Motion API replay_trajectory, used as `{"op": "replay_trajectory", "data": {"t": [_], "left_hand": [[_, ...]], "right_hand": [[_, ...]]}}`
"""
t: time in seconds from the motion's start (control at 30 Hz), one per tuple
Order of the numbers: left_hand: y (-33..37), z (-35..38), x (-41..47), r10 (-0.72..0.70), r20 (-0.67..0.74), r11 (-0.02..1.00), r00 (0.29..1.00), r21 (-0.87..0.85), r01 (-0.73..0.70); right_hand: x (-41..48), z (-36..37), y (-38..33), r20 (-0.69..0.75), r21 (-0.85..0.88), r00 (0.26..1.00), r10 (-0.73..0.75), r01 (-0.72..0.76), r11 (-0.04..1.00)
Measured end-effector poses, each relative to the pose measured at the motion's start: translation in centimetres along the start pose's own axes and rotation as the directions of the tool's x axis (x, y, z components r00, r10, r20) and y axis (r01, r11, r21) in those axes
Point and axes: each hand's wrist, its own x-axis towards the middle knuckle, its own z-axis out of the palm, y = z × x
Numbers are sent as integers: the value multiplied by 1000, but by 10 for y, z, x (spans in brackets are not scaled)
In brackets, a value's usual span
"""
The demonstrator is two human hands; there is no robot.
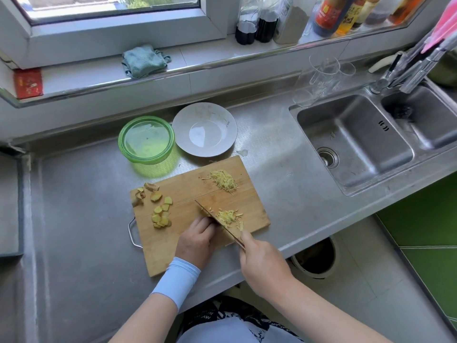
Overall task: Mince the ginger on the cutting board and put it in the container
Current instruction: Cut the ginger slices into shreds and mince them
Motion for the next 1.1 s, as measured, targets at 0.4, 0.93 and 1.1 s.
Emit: {"op": "replay_trajectory", "data": {"t": [0.4,0.93,1.1], "left_hand": [[3,1,3,-21,-88,1000,996,12,22],[-1,4,-2,-52,-46,999,998,-9,51],[2,3,1,-57,-79,998,995,-3,57]], "right_hand": [[0,0,3,-4,29,1000,-27,27,999],[-2,2,3,13,43,1000,15,-16,999],[24,2,-19,-1,2,1000,-3,3,1000]]}}
